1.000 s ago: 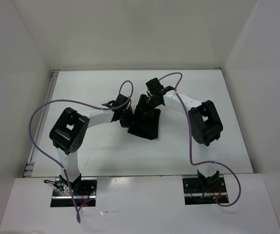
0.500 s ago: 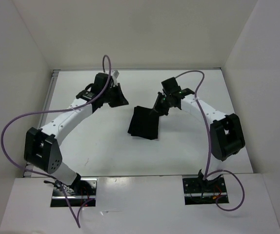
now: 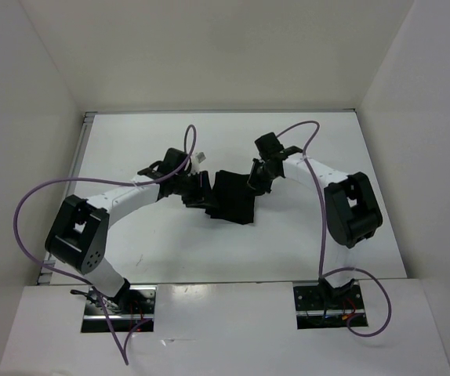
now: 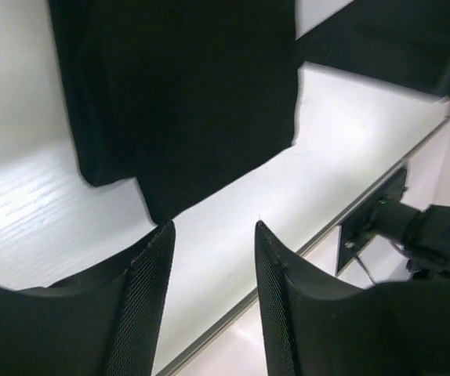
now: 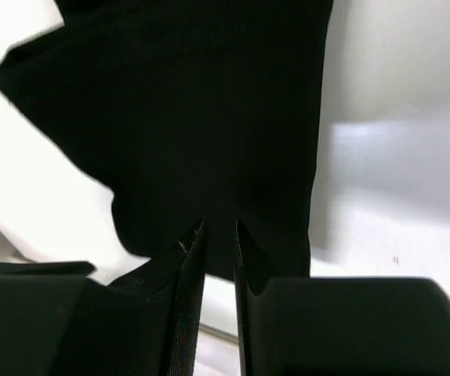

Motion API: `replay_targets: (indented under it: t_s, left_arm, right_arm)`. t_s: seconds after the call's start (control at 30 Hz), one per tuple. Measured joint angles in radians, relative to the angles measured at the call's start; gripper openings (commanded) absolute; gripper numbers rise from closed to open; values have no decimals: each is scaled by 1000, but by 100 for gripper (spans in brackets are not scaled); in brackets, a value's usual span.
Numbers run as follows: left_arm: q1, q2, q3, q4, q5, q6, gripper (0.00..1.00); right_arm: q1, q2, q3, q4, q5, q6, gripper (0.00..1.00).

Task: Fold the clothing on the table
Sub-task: Fold the skirt

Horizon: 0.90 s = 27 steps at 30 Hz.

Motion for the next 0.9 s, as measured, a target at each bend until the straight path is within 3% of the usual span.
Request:
replay_targets:
  t_s: [0.27, 0.57, 0.83, 0.9]
  left_arm:
    - [-2, 0, -131, 21, -15, -8, 58]
    - [-2, 3, -156, 134, -17, -56, 56]
    - [-2, 112, -161, 243, -4, -105, 37]
    - [-2, 134, -166, 250, -3, -113, 11]
  right_arm:
    - [-6, 111, 57, 3, 10, -25, 25]
    - [-8, 107, 112, 2, 4, -30, 27]
    - [-26, 73, 115, -8, 2, -32, 27]
    - [-37, 58, 115, -13, 2, -34, 27]
